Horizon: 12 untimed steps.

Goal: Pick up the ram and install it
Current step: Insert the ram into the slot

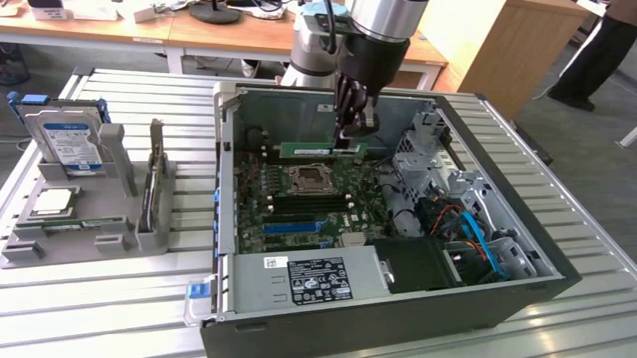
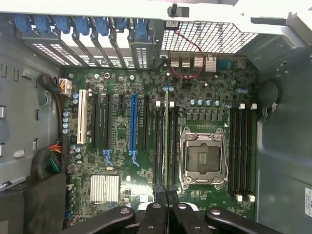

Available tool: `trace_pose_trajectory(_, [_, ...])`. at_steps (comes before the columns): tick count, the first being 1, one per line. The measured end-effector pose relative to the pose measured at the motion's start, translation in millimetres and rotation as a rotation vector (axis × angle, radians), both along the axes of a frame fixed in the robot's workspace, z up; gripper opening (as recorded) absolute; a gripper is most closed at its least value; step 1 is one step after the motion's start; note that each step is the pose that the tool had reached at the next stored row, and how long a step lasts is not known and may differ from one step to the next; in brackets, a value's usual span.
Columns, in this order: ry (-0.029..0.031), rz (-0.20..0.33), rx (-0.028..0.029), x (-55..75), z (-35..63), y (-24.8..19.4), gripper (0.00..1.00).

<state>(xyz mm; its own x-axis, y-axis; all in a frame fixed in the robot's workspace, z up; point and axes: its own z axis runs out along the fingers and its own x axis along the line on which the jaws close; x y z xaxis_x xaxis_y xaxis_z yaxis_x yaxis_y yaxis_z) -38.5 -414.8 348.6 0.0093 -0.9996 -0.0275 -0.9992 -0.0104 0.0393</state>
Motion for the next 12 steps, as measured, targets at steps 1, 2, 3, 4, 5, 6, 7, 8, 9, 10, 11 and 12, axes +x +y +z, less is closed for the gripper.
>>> trace_pose_trajectory(1, [0.0000,0.000,0.0001,0.0,-1.4,0.0,0.12])
trace_pose_trajectory(2, [0.0000,-0.001,0.0001,0.0,-2.7,0.0,0.12])
trace_pose_trajectory(3, [-0.0001,-0.001,0.0001,0.0,-4.0,0.0,0.12])
trace_pose_trajectory(4, [0.0000,-0.001,0.0001,0.0,-5.2,0.0,0.12])
trace_pose_trajectory(5, [0.0000,-0.002,0.0001,0.0,-6.4,0.0,0.12])
trace_pose_trajectory(6, [0.0000,-0.002,0.0002,0.0,-7.8,0.0,0.12])
trace_pose_trajectory(7, [0.0000,-0.003,0.0000,0.0,-8.9,0.0,0.12])
trace_pose_trajectory(8, [0.0000,-0.003,0.0001,0.0,-10.2,0.0,0.12])
trace_pose_trajectory(9, [0.0000,-0.003,0.0000,0.0,-11.4,0.0,0.12])
trace_pose_trajectory(10, [0.0000,-0.004,0.0000,0.0,-12.6,0.0,0.12])
trace_pose_trajectory(11, [0.0001,-0.004,0.0000,0.0,-13.9,0.0,0.12])
trace_pose_trajectory(12, [0.0000,-0.004,0.0001,0.0,-15.1,0.0,0.12])
